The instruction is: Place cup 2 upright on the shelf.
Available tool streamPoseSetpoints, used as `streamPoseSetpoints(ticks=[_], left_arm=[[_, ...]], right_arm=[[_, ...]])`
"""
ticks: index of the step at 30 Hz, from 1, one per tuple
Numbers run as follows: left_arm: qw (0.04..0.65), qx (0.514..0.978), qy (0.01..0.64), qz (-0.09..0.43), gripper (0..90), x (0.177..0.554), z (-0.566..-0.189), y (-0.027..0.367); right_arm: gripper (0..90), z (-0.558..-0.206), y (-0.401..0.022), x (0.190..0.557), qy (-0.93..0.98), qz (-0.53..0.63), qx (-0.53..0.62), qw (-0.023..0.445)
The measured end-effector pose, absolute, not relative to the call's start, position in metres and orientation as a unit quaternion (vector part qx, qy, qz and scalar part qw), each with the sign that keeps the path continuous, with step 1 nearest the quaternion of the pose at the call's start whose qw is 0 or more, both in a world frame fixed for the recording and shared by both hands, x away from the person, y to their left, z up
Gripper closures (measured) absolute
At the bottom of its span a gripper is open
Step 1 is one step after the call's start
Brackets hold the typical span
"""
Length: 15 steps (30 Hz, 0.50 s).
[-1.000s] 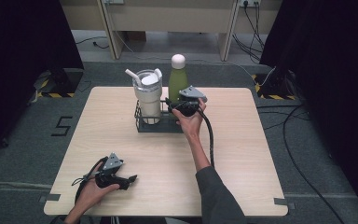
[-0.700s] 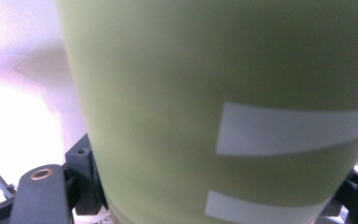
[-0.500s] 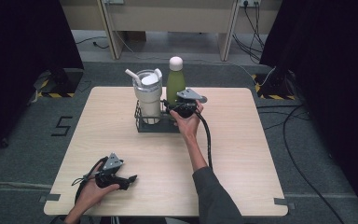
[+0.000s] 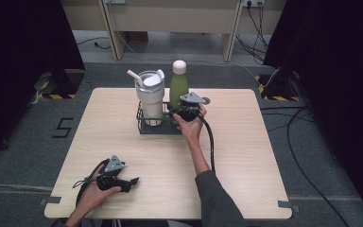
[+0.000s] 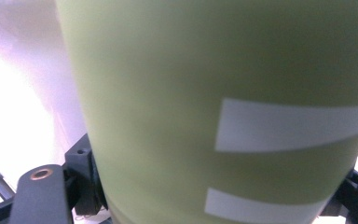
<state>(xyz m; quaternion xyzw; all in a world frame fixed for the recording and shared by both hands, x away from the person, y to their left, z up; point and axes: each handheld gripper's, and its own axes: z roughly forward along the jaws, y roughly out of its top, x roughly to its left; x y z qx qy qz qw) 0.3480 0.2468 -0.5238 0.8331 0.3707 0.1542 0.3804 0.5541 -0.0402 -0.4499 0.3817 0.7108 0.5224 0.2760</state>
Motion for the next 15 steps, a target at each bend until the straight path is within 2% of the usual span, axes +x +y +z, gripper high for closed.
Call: streamPoseSetpoints(ticks=[9,15], left_arm=[[0.380,0.833,0.371,0.154,12.0,0.3480,-0.5238,0.2468],[0.380,0.833,0.371,0.154,12.0,0.3480,-0.5238,0.2468]], right_arm=[[20.4,-0.4521,-0.0369,0.5495,0.724,0.516,0.359,0.285],[19.2,-0.4528,-0.0414,0.5511,0.721,0.522,0.372,0.264]])
